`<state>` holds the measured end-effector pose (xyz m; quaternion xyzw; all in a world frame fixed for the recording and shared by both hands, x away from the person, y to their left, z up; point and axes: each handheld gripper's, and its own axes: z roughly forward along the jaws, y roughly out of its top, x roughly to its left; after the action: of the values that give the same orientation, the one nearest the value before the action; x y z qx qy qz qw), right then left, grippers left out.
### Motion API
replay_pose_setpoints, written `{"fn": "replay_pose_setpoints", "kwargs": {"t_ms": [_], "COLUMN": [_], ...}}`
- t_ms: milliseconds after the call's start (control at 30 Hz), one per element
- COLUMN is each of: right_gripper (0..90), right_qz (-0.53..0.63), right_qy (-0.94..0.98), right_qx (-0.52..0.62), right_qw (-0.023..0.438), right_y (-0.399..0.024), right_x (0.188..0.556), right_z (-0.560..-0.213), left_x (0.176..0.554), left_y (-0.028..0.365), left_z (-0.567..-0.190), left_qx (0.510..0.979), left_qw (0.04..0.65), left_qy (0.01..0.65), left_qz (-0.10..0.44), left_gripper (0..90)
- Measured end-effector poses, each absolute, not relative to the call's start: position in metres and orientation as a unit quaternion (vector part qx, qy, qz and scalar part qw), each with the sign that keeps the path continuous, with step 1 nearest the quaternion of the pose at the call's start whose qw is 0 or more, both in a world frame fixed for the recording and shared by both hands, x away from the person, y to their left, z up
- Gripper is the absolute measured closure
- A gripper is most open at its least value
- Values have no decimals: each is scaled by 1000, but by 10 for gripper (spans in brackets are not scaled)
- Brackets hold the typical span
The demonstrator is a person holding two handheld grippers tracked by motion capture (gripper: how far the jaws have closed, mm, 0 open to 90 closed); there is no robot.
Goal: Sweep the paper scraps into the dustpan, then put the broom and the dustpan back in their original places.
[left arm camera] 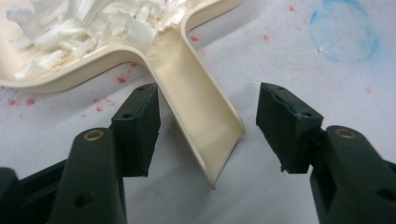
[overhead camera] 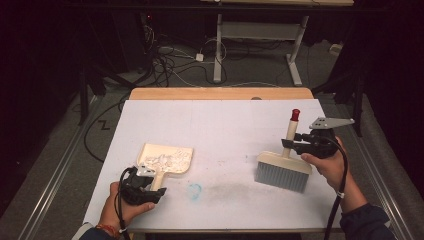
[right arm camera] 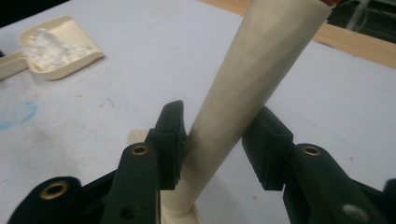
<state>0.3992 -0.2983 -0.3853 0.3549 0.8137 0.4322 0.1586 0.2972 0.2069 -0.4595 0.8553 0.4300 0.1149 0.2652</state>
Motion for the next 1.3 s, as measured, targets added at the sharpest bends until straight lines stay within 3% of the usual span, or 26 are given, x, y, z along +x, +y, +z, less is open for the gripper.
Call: {"fn": "replay_pose_setpoints", "kwargs": {"t_ms": [167,300,467,533,633,800,1033,1300], "right_gripper": [582,547,401,381,326,315,302,249], "right_qz": [416,385,369,382,401,449,471,452], "right_qy": [815,821,798,780,765,763,763,768], "right_qx": [361,369,394,400,390,338,298,307], "right_qw": [180,204,268,292,319,320,327,335], "right_y": [-286,-275,-266,-265,-264,-266,-280,-287], "right_x": [415,427,435,434,423,382,324,301], "right_z": [-390,-398,-403,-401,-393,-384,-406,-427], "left_x": [291,285,279,279,280,279,280,281], "left_y": [207,205,201,201,201,201,202,200], "left_z": [-457,-456,-455,-455,-456,-456,-463,-467], "left_qx": [851,842,830,828,829,829,839,841], "left_qw": [301,324,360,363,363,361,345,343], "left_qy": [404,384,355,349,345,338,319,312], "left_qz": [147,196,237,247,249,260,276,279], "left_gripper": [338,234,176,174,173,173,173,173]}}
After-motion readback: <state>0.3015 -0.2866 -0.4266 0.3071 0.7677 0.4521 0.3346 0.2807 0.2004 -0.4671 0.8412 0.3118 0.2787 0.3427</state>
